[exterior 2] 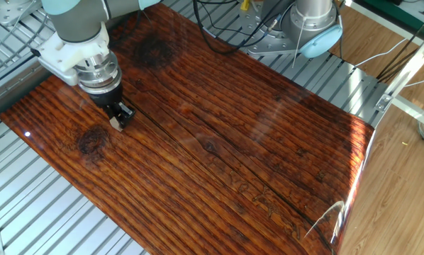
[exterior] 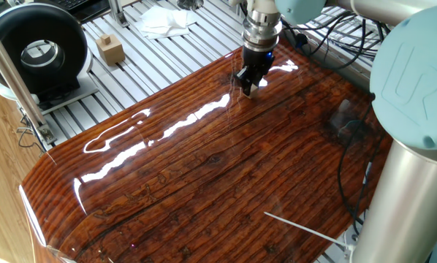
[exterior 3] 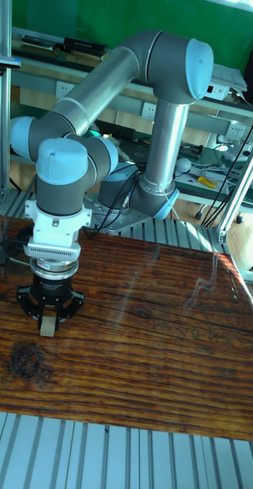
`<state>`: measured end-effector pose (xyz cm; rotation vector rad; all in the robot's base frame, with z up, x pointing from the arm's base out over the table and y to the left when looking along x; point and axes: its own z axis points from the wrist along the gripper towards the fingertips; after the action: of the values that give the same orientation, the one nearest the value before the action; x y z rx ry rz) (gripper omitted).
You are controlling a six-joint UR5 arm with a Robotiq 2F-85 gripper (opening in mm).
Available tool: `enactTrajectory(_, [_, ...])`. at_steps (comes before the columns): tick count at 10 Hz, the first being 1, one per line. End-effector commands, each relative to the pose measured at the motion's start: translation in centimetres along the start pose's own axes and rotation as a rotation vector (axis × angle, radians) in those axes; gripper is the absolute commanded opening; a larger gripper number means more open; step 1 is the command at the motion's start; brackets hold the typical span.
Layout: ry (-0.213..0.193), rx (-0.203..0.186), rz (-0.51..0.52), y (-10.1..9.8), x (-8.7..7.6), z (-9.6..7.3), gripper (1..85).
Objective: Hold a small block with the gripper and sweep it from left to right on the table
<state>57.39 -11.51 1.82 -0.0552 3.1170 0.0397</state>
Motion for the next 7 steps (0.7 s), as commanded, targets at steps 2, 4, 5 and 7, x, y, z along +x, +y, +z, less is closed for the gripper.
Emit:
enactTrajectory(2, [0.001, -0.017, 0.011, 0.16, 0.11, 0.50, 1.0])
enactTrajectory(4, [0.000, -0.018, 0.012, 0.22, 0.11, 0.54, 1.0])
enactTrajectory(5, [0.000, -0.018, 0.014, 0.24, 0.11, 0.59, 1.0])
enactTrajectory(7, [-0.003, -0.027, 0.018, 0.62, -0.02, 0.88, 1.0])
